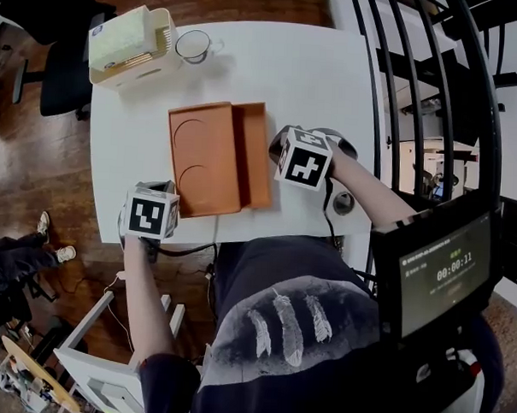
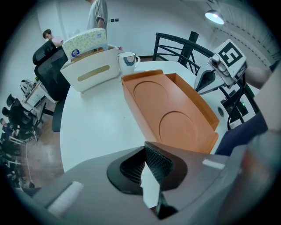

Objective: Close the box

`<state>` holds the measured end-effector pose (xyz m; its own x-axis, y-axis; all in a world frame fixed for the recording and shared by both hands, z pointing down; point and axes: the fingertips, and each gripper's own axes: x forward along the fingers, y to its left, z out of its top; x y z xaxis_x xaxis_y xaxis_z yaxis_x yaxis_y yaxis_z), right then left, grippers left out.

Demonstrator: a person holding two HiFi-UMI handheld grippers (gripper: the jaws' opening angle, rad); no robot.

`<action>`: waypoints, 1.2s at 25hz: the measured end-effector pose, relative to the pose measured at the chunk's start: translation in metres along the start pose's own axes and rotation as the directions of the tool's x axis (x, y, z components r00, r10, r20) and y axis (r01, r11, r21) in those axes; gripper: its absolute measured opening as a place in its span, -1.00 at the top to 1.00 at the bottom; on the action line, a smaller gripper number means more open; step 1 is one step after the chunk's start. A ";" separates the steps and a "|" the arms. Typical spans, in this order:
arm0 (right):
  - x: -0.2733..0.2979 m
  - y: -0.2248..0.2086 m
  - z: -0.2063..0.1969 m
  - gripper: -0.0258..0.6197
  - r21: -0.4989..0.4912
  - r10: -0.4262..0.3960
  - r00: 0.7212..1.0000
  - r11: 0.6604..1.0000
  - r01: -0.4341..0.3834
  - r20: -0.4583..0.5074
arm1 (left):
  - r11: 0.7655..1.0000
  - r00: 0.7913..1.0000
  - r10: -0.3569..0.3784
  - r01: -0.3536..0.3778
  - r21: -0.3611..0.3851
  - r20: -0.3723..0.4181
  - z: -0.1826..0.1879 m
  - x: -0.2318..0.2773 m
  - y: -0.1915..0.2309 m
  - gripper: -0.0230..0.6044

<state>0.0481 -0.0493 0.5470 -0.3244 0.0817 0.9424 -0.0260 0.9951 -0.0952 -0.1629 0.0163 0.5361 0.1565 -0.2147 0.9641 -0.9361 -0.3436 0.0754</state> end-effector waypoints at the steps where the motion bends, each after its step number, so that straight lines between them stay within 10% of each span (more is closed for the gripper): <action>1: 0.000 0.000 0.003 0.91 -0.003 0.001 1.000 1.000 -0.001 0.004 | 1.000 1.000 -0.008 0.008 -0.002 0.003 0.001 0.000 -0.001 0.88; 30: 0.017 0.005 0.043 0.91 -0.034 0.043 0.997 0.999 -0.041 0.071 | 0.999 0.999 0.002 0.000 0.045 -0.036 -0.002 0.009 0.009 0.88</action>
<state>0.0017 -0.0452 0.5486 -0.3914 0.1203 0.9123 0.0198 0.9923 -0.1223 -0.1704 0.0129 0.5458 0.1436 -0.1824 0.9727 -0.9209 -0.3845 0.0639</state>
